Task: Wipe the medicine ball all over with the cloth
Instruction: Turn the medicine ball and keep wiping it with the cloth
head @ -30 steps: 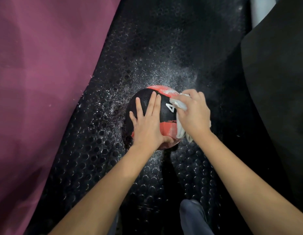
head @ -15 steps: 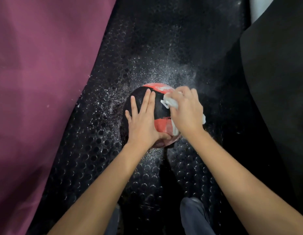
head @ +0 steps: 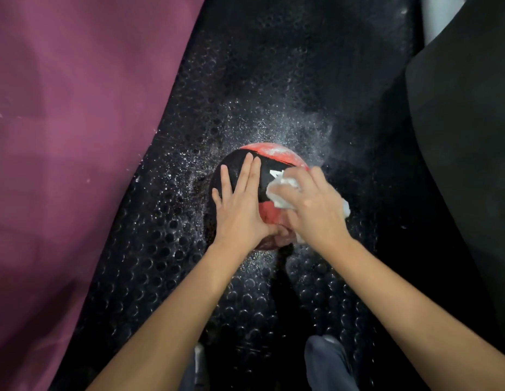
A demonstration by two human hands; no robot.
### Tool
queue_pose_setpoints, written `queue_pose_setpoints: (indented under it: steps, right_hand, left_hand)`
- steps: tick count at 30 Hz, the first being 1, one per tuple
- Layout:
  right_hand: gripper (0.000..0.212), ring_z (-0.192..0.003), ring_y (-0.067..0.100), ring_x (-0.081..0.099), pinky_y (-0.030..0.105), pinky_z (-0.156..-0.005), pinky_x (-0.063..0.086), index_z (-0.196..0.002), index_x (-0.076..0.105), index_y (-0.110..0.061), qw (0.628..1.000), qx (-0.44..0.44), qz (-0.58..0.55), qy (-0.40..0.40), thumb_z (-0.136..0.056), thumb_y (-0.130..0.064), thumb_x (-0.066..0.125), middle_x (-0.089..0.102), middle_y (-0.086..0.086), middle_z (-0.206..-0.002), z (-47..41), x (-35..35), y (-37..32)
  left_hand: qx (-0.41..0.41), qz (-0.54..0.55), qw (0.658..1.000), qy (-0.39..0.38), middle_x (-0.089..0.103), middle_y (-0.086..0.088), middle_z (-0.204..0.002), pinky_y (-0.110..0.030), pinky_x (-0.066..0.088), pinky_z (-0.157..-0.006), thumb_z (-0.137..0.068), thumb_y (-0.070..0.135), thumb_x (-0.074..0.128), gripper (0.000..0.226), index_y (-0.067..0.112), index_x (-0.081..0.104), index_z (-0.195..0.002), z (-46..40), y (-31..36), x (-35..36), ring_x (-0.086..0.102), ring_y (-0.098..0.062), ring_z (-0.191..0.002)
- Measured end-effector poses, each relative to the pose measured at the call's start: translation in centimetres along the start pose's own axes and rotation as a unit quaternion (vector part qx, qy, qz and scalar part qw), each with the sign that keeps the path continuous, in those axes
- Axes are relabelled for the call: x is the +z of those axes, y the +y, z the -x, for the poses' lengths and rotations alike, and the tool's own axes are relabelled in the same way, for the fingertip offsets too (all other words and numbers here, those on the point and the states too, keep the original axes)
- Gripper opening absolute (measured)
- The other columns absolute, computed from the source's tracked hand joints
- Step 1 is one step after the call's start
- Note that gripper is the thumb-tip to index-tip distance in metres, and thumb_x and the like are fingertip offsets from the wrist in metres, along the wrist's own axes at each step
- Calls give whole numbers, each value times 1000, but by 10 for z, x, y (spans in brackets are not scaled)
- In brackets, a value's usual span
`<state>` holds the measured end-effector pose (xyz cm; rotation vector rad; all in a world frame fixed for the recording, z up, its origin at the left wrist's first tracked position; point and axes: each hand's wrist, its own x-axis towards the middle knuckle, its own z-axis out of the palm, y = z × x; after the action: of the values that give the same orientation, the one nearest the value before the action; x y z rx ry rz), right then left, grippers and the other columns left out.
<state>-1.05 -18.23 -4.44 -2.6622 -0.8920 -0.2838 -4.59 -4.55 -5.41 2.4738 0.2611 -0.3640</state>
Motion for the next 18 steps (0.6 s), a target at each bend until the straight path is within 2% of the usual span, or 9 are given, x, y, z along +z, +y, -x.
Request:
queue_pose_setpoints:
  steps: [3, 5, 8, 10, 12, 13, 15, 18]
  right_hand:
    - [29, -90, 24, 49, 25, -53, 32, -96, 73, -24, 986, 165, -26, 8, -80, -5, 59, 62, 1, -103, -19, 4, 13]
    - [28, -96, 22, 47, 27, -58, 34, -101, 72, -27, 975, 217, -57, -7, -83, -7, 62, 60, -3, -108, -22, 9, 17]
    - [24, -101, 17, 45, 28, -65, 35, -105, 70, -29, 971, 219, -91, -24, -89, -14, 61, 57, -7, -110, -28, 11, 18]
    - [21, -102, 17, 45, 31, -71, 39, -108, 69, -29, 968, 221, -112, -37, -92, -20, 59, 57, -7, -111, -37, 8, 19]
    - [20, -105, 18, 46, 32, -78, 39, -110, 67, -29, 966, 220, -121, -56, -94, -26, 56, 57, -6, -113, -46, 7, 22]
    - [21, -106, 18, 46, 32, -79, 39, -111, 67, -29, 966, 220, -123, -64, -95, -27, 55, 57, -5, -115, -49, 7, 25]
    - [20, -106, 19, 48, 34, -82, 42, -111, 67, -30, 966, 217, -129, -64, -94, -27, 55, 57, -5, -115, -52, 7, 28]
    - [25, -101, 19, 48, 33, -73, 43, -109, 68, -28, 971, 203, -119, -30, -91, -15, 58, 57, -3, -114, -38, 9, 24]
  left_hand:
    - [0, -16, 1000, -2, -19, 18, -159, -62, 4, -114, -54, 53, 87, 143, 24, -11, -154, -2, 2, 1, -22, -28, -146]
    - [5, -21, 1000, -3, -19, 18, -159, -63, 3, -114, -53, 55, 87, 144, 24, -12, -154, -2, 0, -1, -21, -29, -146]
    - [10, -15, 1000, -20, -16, 17, -160, -65, -2, -112, -63, 62, 78, 131, 25, -8, -155, -8, -4, -9, -19, -30, -147]
    - [5, 39, 999, 19, -4, 13, -162, -64, -6, -113, -86, 63, 55, 93, 25, 8, -156, -15, -3, -14, -14, -27, -148]
    - [13, 76, 993, 90, 14, 10, -162, -60, -5, -117, -102, 49, 30, 57, 25, 25, -153, -24, -1, -9, -5, -22, -150]
    - [22, 68, 990, 123, 19, 9, -160, -57, -3, -118, -105, 44, 22, 51, 25, 30, -152, -26, 1, -4, 0, -20, -150]
    - [37, 41, 980, 192, 30, 10, -157, -51, 4, -120, -101, 42, 13, 55, 26, 38, -148, -30, 2, 11, 14, -19, -149]
    - [39, 29, 964, 260, 44, 10, -148, -46, 13, -118, -99, 36, 17, 54, 25, 50, -140, -40, 3, 23, 29, -19, -144]
